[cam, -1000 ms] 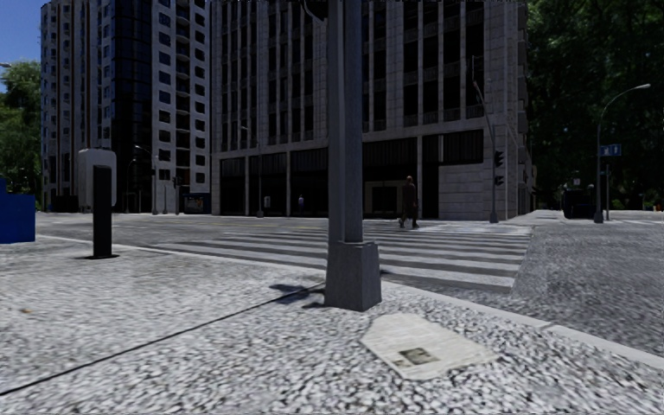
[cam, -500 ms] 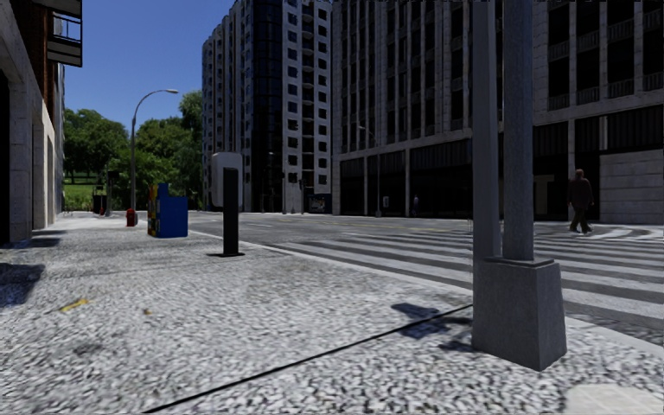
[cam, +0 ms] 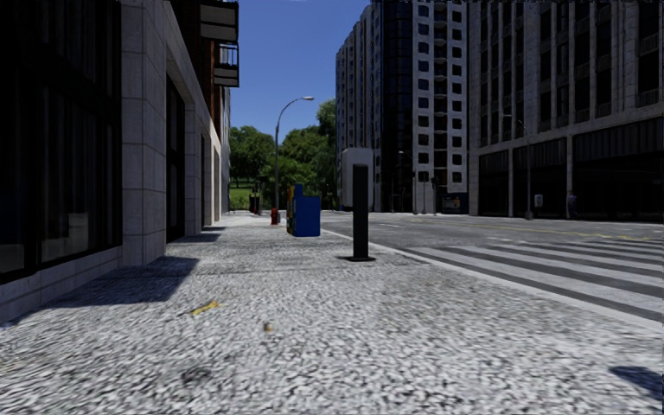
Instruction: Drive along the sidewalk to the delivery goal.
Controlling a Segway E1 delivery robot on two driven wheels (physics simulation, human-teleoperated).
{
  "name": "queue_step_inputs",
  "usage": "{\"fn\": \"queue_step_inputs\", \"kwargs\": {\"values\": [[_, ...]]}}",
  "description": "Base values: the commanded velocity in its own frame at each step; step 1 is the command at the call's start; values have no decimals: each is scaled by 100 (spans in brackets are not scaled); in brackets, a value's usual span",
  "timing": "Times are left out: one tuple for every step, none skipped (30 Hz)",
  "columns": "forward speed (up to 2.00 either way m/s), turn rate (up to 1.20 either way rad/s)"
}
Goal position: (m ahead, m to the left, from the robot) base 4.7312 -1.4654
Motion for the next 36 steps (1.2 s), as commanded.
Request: {"fn": "queue_step_inputs", "kwargs": {"values": [[135,32],[135,30],[135,30],[135,30],[135,30],[135,29],[135,29],[135,26],[135,15],[135,10],[135,10],[135,13],[135,33],[135,33],[135,56],[135,78],[135,91],[135,102],[135,107],[135,109],[135,109],[135,109],[135,108],[135,81],[135,67],[135,44],[135,41],[135,39],[135,37],[135,36],[135,36],[135,34],[135,34],[135,7],[135,7],[135,0]]}}
